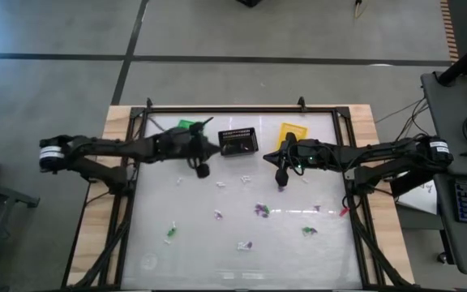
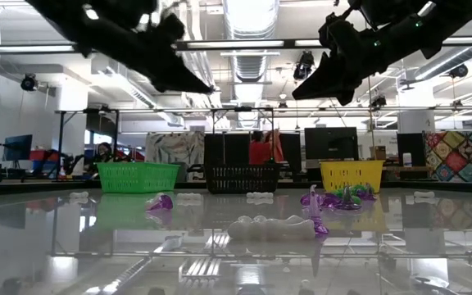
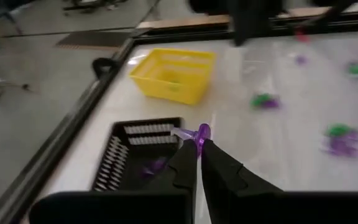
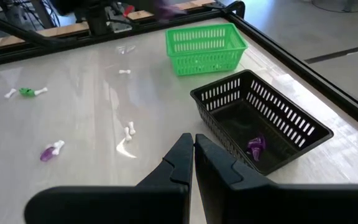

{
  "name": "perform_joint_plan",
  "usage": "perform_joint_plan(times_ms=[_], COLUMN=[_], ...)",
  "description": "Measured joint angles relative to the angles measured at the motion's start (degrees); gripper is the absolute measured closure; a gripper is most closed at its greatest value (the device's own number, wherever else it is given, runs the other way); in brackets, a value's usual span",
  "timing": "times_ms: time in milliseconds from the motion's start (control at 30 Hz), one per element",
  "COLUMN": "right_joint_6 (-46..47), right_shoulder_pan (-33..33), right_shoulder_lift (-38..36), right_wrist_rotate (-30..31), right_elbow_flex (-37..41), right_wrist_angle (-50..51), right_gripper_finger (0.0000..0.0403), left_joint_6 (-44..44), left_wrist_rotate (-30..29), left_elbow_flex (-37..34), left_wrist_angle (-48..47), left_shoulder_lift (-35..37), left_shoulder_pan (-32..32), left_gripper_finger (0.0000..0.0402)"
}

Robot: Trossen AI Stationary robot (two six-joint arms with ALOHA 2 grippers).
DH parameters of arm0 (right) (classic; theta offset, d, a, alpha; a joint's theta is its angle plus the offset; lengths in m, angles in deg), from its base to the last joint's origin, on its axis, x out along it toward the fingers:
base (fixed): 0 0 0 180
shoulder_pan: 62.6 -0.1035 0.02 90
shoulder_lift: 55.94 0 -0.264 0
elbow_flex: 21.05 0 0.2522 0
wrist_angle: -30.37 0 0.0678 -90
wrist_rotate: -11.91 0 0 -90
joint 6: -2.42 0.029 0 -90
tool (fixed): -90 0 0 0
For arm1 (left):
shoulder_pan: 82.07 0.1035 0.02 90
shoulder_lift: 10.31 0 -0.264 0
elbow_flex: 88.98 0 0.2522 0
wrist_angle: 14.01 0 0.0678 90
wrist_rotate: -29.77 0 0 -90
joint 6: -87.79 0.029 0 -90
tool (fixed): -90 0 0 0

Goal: Sort Halloween decoration
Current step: Put the purple witch hat toy into the black basket, then put the white bone toy into the green basket

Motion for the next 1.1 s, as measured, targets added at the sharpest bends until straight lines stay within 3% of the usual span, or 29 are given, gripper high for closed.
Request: perform_joint_plan(times_ms=[267, 500, 867, 1100], right_joint_6=[0.27, 1.18, 4.37, 10.96], right_shoulder_pan=[0.0, 0.0, 0.0, 0.0], right_shoulder_lift=[0.0, 0.0, 0.0, -0.02], right_wrist_rotate=[0.02, 0.02, -0.03, -0.67], right_elbow_flex=[0.02, 0.02, 0.02, 0.02], right_wrist_angle=[0.34, 1.39, 2.02, 3.48], right_gripper_finger=[0.0394, 0.0394, 0.0394, 0.0394], left_joint_6=[0.19, -0.67, -1.21, -2.28], left_wrist_rotate=[-0.18, -0.15, -0.13, 0.29], left_elbow_flex=[7.1, 11.3, 11.66, 11.08], left_wrist_angle=[-1.89, -5.04, -6.71, -8.99], left_shoulder_lift=[-13.82, -20.61, -19.97, -13.51], left_shoulder_pan=[5.7, 7.49, 7.5, 4.89], left_gripper_finger=[0.0401, 0.0383, 0.032, 0.0313])
